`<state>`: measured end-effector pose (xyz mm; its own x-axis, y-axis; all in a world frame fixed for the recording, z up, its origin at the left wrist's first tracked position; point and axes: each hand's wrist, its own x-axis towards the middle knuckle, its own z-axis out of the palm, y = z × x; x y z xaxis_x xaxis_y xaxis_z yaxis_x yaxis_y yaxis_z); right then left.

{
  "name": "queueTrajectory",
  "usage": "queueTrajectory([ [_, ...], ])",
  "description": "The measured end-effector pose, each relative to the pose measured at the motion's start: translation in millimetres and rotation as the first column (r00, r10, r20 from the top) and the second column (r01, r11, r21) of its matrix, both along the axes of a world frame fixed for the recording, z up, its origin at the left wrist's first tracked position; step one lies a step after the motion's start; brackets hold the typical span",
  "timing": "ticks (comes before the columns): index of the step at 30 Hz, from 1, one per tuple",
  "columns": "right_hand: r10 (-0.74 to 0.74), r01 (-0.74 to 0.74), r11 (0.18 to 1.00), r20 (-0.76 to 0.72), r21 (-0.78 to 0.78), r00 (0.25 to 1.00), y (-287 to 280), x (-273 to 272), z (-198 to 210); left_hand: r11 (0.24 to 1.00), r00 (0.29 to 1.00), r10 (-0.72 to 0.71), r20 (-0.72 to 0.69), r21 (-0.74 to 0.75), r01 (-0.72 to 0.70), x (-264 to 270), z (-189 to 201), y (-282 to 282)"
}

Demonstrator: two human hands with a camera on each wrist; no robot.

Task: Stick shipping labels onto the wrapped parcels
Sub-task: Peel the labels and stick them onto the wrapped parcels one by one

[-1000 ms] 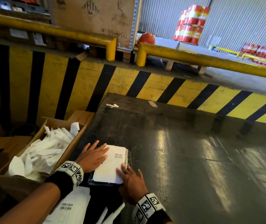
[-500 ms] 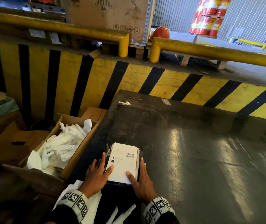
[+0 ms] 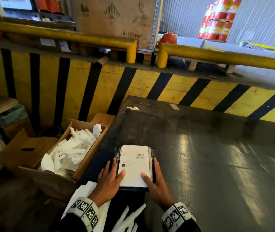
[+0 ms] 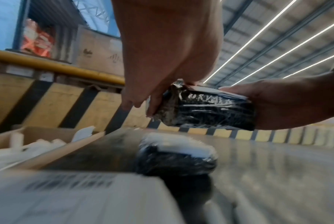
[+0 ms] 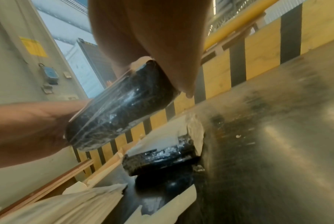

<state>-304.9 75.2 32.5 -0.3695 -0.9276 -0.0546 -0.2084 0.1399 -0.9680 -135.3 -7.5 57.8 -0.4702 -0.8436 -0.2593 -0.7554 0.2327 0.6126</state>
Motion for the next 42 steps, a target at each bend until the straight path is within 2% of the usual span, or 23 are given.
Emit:
queueTrajectory([
  [4, -0.048, 0.048, 0.996, -0.001, -0.074, 0.999, 48, 3, 22, 0.997, 0.991, -0.029, -0.129, -0.074, 0.020, -1, 32, 43],
  [6, -0.097, 0.094, 0.991, -0.023, -0.091, 0.995, 75, 1, 30, 0.994, 0.970, -0.071, -0.233, -0.101, 0.049, -5, 28, 60],
  [10, -0.195, 0.192, 0.973, -0.015, -0.131, 0.981, 141, -11, 41, 0.989, 0.947, -0.127, -0.295, -0.111, 0.098, -24, 14, 107],
  [15, -0.286, 0.286, 0.954, 0.012, -0.094, 0.958, 232, -33, 36, 0.977, 0.951, -0.199, -0.236, -0.126, 0.173, -53, 12, 189],
  [18, -0.315, 0.318, 0.947, 0.057, -0.051, 0.947, 271, -43, 25, 0.972, 0.940, -0.227, -0.254, -0.117, 0.204, -65, 3, 224],
  [24, -0.267, 0.265, 0.964, 0.059, 0.030, 0.962, 343, -54, -2, 0.976, 0.961, -0.216, -0.174, -0.008, 0.218, -72, -31, 299],
  [28, -0.220, 0.212, 0.974, 0.095, 0.085, 0.971, 367, -50, -22, 0.977, 0.973, -0.204, -0.104, 0.040, 0.209, -66, -53, 322],
  [33, -0.179, 0.170, 0.982, 0.115, 0.083, 0.977, 373, -47, -30, 0.977, 0.966, -0.171, -0.193, 0.091, 0.192, -62, -60, 334],
  [38, -0.169, 0.162, 0.985, 0.161, 0.058, 0.972, 372, -48, -28, 0.982, 0.970, -0.126, -0.206, 0.114, 0.152, -65, -55, 339],
  [42, -0.168, 0.161, 0.985, 0.119, 0.068, 0.979, 370, -48, -24, 0.982, 0.972, -0.110, -0.209, 0.128, 0.139, -67, -57, 337],
])
